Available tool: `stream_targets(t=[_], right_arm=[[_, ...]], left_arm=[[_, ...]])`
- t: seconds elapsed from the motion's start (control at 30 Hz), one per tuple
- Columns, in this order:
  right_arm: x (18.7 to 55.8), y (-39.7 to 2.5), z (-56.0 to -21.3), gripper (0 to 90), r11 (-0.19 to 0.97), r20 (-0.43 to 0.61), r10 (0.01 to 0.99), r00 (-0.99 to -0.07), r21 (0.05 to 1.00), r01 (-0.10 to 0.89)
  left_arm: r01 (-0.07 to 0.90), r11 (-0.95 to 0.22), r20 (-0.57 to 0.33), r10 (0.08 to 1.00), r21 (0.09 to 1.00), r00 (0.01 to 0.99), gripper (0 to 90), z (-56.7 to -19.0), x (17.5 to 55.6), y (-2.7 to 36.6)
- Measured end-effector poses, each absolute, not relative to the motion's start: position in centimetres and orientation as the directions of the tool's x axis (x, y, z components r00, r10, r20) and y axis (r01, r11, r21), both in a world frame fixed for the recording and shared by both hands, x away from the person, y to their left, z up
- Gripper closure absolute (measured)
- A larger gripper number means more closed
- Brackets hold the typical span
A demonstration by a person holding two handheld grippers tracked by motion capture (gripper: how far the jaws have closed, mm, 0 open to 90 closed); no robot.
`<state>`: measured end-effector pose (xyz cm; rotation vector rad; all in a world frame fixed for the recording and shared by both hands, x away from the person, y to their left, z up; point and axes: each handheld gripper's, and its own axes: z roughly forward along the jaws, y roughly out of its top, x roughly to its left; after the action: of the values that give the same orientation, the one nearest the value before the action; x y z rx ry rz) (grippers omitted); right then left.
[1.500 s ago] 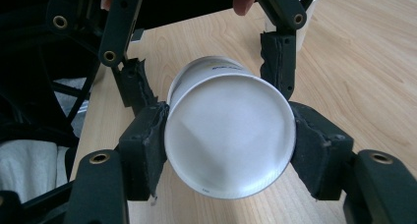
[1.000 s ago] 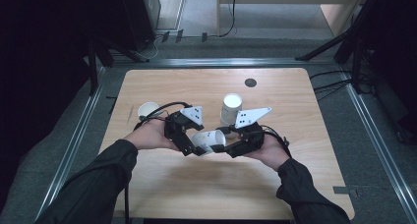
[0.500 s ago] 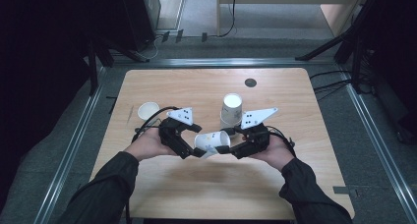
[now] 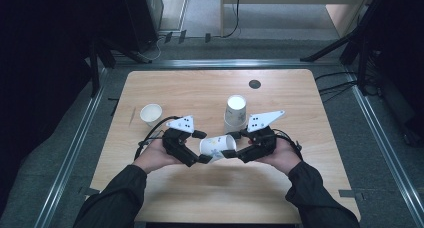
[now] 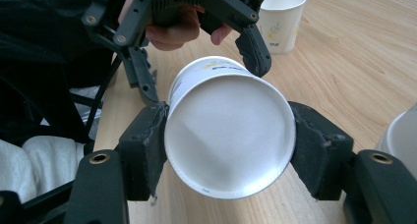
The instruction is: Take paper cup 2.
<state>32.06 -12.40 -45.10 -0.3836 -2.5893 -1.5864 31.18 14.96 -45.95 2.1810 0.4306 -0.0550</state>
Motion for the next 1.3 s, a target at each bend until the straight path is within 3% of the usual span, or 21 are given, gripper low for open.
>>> stream_targets(t=[0.27, 1.3], right_arm=[[32.0, -12.3, -45.3, 36.1, 0.432, 0.21, 0.163, -0.964, 0.863, 0.261], [32.0, -11.9, -45.2, 35.8, 0.402, 0.238, 0.12, -0.964, 0.876, 0.266]], left_arm=[[0.343, -0.507, -0.233, 0.269, 0.79, 0.935, 10.6, -46.3, 31.2, 14.8], [0.302, -0.509, -0.21, 0.232, 0.806, 0.95, 19.2, -47.3, 30.9, 14.6]])
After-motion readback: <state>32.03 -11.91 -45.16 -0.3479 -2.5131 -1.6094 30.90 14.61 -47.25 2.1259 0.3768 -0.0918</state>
